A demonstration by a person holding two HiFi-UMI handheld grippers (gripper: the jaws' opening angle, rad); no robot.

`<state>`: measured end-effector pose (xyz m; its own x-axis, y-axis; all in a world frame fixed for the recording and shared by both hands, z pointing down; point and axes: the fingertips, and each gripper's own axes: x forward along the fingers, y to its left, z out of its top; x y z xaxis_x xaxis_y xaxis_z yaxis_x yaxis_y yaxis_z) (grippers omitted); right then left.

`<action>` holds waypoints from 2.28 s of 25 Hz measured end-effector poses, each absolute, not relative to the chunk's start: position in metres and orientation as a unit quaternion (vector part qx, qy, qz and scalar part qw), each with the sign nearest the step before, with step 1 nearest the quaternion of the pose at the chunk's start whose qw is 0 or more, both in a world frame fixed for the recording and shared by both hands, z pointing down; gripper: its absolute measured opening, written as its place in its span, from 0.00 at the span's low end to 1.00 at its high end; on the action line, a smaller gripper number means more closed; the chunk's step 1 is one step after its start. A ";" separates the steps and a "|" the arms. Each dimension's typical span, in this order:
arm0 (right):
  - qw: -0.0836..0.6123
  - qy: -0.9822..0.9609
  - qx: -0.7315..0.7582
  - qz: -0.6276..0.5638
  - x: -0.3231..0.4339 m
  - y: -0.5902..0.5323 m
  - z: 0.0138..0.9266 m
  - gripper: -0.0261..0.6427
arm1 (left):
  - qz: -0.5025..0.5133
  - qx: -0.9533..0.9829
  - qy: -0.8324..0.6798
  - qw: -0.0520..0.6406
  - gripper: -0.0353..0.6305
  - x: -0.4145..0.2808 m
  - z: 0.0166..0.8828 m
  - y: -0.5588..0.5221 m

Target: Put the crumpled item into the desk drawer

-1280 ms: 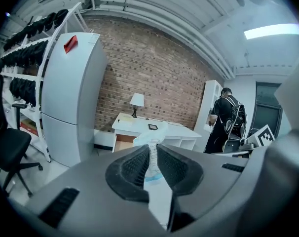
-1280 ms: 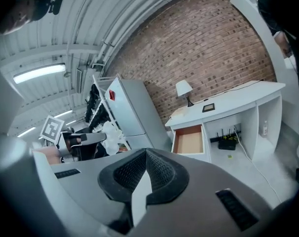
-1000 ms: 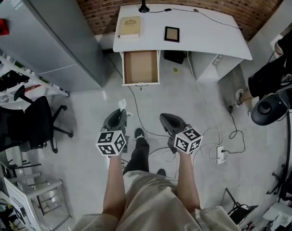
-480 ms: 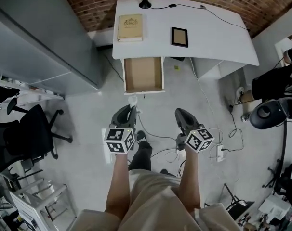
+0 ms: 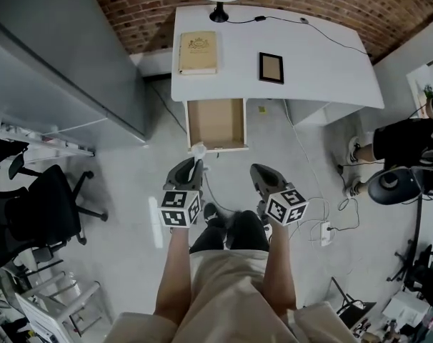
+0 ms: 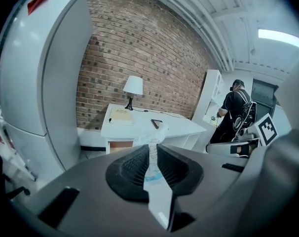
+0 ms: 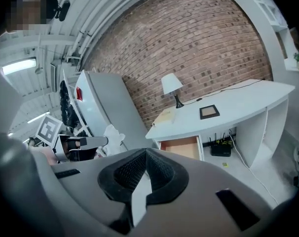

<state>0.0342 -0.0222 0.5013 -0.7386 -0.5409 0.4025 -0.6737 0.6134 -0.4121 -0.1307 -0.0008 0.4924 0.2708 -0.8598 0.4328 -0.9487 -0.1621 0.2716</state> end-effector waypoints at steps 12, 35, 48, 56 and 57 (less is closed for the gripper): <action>0.173 -0.900 0.306 0.258 -0.011 -0.076 0.514 0.08 | 0.103 0.749 -0.610 0.239 0.15 -0.161 0.496 -0.050; 0.253 -0.879 0.260 0.308 -0.009 -0.211 0.620 0.08 | 0.187 0.727 -0.590 0.297 0.15 -0.128 0.601 -0.184; 0.292 -0.863 0.267 0.316 -0.025 -0.233 0.651 0.08 | 0.203 0.721 -0.584 0.312 0.15 -0.138 0.634 -0.199; 0.295 -0.848 0.331 0.289 -0.014 -0.232 0.663 0.08 | 0.208 0.764 -0.526 0.312 0.15 -0.135 0.663 -0.182; 0.294 -0.847 0.334 0.290 -0.014 -0.228 0.666 0.08 | 0.206 0.768 -0.520 0.312 0.15 -0.135 0.672 -0.179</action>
